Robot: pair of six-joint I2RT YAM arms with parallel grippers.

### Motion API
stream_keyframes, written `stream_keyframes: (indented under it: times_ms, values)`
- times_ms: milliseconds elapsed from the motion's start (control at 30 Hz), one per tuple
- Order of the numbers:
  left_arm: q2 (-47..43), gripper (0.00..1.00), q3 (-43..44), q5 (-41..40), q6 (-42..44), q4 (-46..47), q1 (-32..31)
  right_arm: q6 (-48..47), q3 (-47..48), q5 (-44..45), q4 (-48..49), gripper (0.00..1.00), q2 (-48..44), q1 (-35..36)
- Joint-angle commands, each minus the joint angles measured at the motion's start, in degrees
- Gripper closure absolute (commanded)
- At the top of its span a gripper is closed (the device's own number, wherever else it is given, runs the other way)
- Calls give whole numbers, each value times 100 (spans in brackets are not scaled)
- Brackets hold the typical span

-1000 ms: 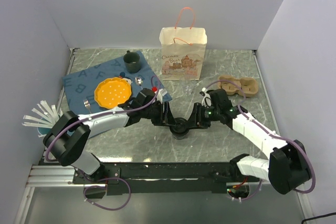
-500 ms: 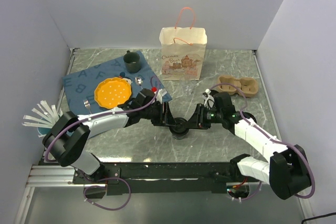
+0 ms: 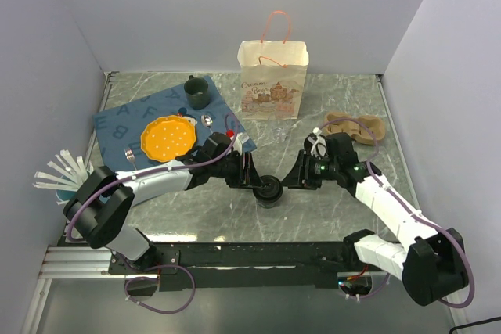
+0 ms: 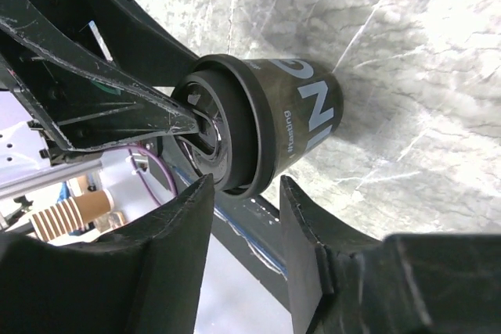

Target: Pack the takeout coffee

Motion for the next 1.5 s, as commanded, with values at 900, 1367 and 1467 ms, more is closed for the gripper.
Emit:
stream_keyframes:
  times_ms: [900, 1367, 1467]
  values:
    - [607, 50, -205, -681, 421, -1049, -24, 365, -1299, 1045, 789, 76, 240, -66]
    - [458, 50, -337, -831, 315, -1171, -24, 444, -481, -88, 225, 61, -533, -22]
    - [440, 50, -355, -831, 254, -1189, -15, 690, -832, -132, 375, 60, -779, 48]
